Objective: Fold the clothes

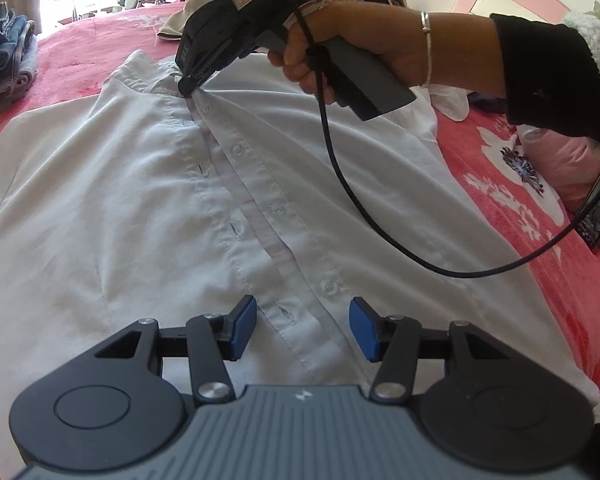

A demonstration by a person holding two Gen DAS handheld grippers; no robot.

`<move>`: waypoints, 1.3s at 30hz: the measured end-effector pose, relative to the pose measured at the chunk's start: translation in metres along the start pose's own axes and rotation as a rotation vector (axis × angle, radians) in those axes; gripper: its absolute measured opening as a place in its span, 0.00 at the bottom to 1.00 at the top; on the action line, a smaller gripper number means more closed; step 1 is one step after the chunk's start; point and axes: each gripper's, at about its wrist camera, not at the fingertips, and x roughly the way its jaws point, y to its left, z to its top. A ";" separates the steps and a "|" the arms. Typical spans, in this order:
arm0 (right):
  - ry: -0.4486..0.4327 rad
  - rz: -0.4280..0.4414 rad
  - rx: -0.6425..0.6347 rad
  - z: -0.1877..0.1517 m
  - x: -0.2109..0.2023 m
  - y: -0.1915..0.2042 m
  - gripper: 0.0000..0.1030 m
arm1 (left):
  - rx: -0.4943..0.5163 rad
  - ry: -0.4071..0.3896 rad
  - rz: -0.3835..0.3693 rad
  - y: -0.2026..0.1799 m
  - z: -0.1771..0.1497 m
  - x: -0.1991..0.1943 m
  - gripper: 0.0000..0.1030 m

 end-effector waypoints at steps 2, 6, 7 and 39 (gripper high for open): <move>0.003 0.008 0.027 -0.002 0.004 -0.003 0.04 | 0.001 0.000 0.001 -0.001 -0.001 -0.001 0.51; -0.038 0.055 0.124 -0.002 -0.009 -0.018 0.23 | 0.001 -0.004 0.005 -0.001 -0.002 -0.006 0.51; -0.055 0.062 0.150 -0.002 -0.016 -0.023 0.31 | 0.000 -0.007 0.008 -0.001 -0.003 -0.007 0.51; 0.016 0.032 0.300 -0.260 -0.190 -0.044 0.18 | 0.214 0.070 -0.067 -0.086 -0.055 -0.007 0.50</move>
